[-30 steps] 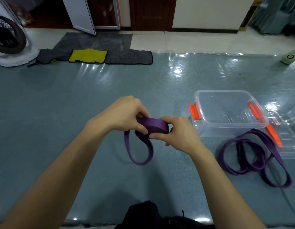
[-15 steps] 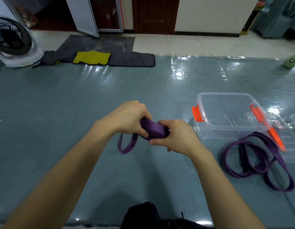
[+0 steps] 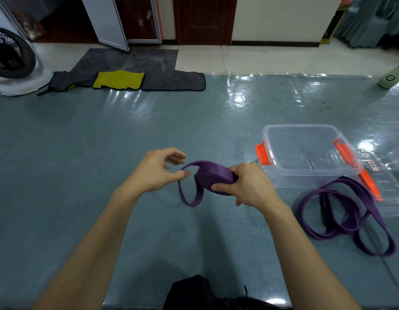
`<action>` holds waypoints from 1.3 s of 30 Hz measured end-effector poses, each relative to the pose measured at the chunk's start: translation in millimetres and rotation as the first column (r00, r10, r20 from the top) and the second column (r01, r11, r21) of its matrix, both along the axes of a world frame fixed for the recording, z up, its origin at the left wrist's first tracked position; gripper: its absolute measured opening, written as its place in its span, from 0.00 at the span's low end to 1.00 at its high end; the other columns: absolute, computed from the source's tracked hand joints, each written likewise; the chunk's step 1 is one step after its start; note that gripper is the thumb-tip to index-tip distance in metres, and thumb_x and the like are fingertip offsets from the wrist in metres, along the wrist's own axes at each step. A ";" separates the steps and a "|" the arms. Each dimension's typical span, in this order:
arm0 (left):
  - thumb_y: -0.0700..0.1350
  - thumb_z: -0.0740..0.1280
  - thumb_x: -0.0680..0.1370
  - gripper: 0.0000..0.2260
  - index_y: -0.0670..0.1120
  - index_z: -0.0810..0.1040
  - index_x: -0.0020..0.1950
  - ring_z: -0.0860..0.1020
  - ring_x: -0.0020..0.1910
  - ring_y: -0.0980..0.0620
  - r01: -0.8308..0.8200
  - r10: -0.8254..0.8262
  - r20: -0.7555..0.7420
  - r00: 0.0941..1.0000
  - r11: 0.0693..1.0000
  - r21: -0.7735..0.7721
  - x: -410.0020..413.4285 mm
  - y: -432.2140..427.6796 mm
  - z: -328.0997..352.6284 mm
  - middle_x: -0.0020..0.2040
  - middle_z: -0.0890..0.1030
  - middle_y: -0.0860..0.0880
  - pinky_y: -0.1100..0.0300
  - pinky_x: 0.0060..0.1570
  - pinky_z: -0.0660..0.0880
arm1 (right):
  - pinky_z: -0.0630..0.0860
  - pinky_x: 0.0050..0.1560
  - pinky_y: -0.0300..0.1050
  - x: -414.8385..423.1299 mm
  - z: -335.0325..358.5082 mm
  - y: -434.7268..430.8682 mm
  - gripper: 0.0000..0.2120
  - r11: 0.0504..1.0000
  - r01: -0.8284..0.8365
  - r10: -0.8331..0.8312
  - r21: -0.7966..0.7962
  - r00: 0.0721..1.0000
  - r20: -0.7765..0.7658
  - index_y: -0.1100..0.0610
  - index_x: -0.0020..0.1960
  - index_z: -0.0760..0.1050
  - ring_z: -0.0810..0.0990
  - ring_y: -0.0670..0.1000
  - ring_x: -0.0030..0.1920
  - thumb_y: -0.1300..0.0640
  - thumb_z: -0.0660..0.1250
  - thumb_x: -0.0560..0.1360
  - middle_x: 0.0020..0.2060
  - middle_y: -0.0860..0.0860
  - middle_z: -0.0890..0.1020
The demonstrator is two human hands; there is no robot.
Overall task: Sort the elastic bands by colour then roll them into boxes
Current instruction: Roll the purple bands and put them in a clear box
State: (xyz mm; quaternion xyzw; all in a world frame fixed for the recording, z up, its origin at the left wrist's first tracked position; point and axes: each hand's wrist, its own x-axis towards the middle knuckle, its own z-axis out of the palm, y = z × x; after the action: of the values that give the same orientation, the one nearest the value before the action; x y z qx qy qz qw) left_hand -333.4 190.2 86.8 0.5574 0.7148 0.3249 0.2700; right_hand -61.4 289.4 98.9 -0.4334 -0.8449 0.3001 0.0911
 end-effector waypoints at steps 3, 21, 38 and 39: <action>0.55 0.83 0.70 0.19 0.59 0.80 0.57 0.83 0.48 0.58 -0.067 0.064 -0.106 0.992 0.998 -0.017 10.5 3.3 -25.8 0.51 0.83 0.59 0.55 0.49 0.83 | 0.82 0.33 0.47 -3.4 0.2 1.5 0.17 1.000 0.023 -0.023 -0.017 1.000 -0.003 0.46 0.37 0.82 0.82 0.46 0.21 0.34 0.78 0.71 0.24 0.46 0.83; 0.59 0.85 0.70 0.24 0.42 0.90 0.55 0.88 0.60 0.41 0.183 -0.052 0.813 0.580 0.981 -0.067 -88.5 -5.8 -37.9 0.54 0.89 0.39 0.53 0.64 0.83 | 0.84 0.43 0.54 8.3 -9.1 12.0 0.18 0.996 0.003 -0.024 0.090 0.971 0.239 0.48 0.42 0.84 0.84 0.49 0.28 0.33 0.76 0.73 0.28 0.49 0.83; 0.41 0.60 0.88 0.14 0.44 0.84 0.50 0.72 0.29 0.55 -0.032 0.086 0.879 0.468 0.996 -0.080 -55.5 12.1 -23.0 0.35 0.74 0.51 0.57 0.36 0.79 | 0.83 0.39 0.53 3.0 -8.4 11.1 0.21 0.982 0.012 -0.067 0.190 0.956 0.286 0.51 0.37 0.81 0.82 0.53 0.29 0.34 0.76 0.73 0.26 0.49 0.80; 0.44 0.61 0.88 0.14 0.44 0.84 0.50 0.68 0.26 0.56 -0.027 0.091 0.873 0.479 0.996 -0.090 -58.8 12.7 -19.5 0.32 0.70 0.51 0.60 0.31 0.73 | 0.83 0.38 0.52 3.7 -9.1 11.7 0.21 0.981 0.009 -0.066 0.195 0.955 0.290 0.51 0.37 0.81 0.82 0.52 0.29 0.34 0.76 0.73 0.26 0.48 0.80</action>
State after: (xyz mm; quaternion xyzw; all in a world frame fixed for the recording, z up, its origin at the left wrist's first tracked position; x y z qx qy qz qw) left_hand -392.2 202.9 67.3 0.2803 0.5062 0.5497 0.6025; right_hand -57.8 301.2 89.8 -0.4786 -0.8655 0.1474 0.0110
